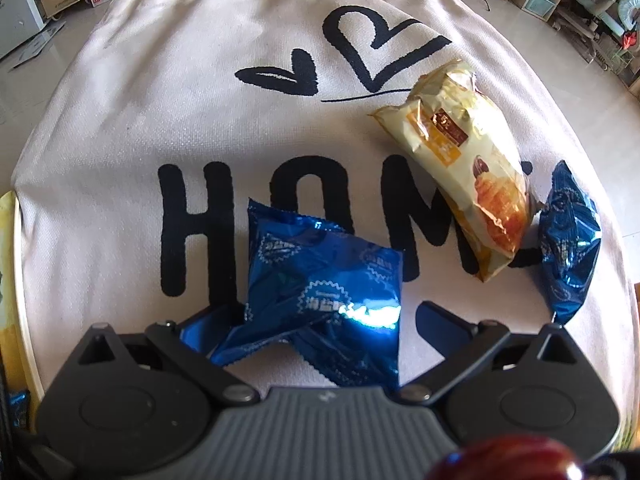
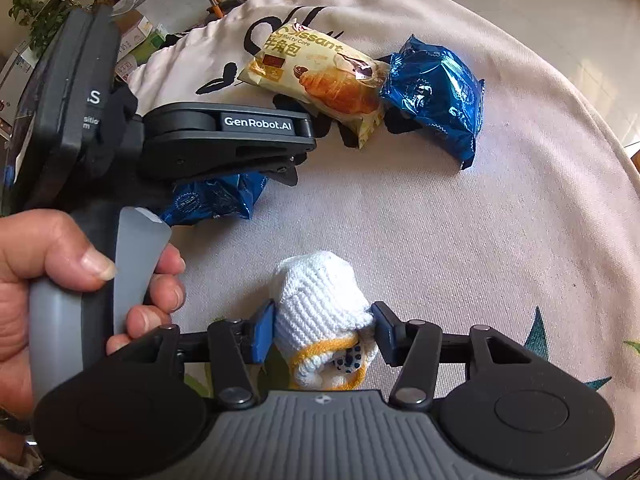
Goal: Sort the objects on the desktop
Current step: 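Close the left gripper on the blue foil pack while the right holds the glove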
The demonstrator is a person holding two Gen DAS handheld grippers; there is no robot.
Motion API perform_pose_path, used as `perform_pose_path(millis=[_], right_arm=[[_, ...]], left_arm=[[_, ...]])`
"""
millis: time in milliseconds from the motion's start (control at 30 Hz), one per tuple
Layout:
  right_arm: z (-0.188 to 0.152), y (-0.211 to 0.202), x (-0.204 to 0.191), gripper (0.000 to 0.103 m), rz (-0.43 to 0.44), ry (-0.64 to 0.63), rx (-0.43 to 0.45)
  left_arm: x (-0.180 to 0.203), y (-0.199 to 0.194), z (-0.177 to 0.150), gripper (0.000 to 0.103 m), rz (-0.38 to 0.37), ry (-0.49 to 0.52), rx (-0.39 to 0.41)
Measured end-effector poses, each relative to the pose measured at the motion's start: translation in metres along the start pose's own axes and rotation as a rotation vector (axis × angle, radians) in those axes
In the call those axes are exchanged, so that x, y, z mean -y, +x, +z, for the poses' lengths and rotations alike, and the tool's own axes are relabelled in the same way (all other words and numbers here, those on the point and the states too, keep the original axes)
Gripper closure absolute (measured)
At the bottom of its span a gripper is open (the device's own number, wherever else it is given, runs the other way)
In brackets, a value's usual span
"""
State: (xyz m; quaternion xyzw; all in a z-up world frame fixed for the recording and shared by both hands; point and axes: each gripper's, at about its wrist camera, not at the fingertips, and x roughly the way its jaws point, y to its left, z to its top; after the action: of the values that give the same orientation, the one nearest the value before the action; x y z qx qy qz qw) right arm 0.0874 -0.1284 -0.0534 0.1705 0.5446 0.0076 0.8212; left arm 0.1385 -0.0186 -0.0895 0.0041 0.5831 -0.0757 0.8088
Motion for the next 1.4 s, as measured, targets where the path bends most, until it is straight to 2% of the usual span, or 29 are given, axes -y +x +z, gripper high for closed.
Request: perform_pose_path(millis=[100, 333, 567, 833, 1400], right_arm=[[0.001, 0.001, 0.002, 0.050, -0.006, 0.009, -0.004], [0.001, 0.001, 0.003, 0.050, -0.003, 0.022, -0.007], [0.001, 0.001, 0.003, 0.049, 0.003, 0.027, -0.012], [0.001, 0.002, 0.004, 0.049, 0.008, 0.033, -0.018], [-0.001, 0.000, 0.004, 0.049, 0.025, 0.056, -0.017]], left_arm=[[0.008, 0.003, -0.004, 0.000, 0.077, 0.076, -0.010], [0.004, -0.001, -0.008, 0.000, 0.079, 0.069, 0.000], [0.017, -0.002, -0.022, 0.000, 0.082, 0.071, 0.041], [0.012, -0.005, -0.032, 0.000, 0.081, 0.069, 0.079], [0.014, -0.009, -0.032, 0.001, 0.092, 0.081, 0.082]])
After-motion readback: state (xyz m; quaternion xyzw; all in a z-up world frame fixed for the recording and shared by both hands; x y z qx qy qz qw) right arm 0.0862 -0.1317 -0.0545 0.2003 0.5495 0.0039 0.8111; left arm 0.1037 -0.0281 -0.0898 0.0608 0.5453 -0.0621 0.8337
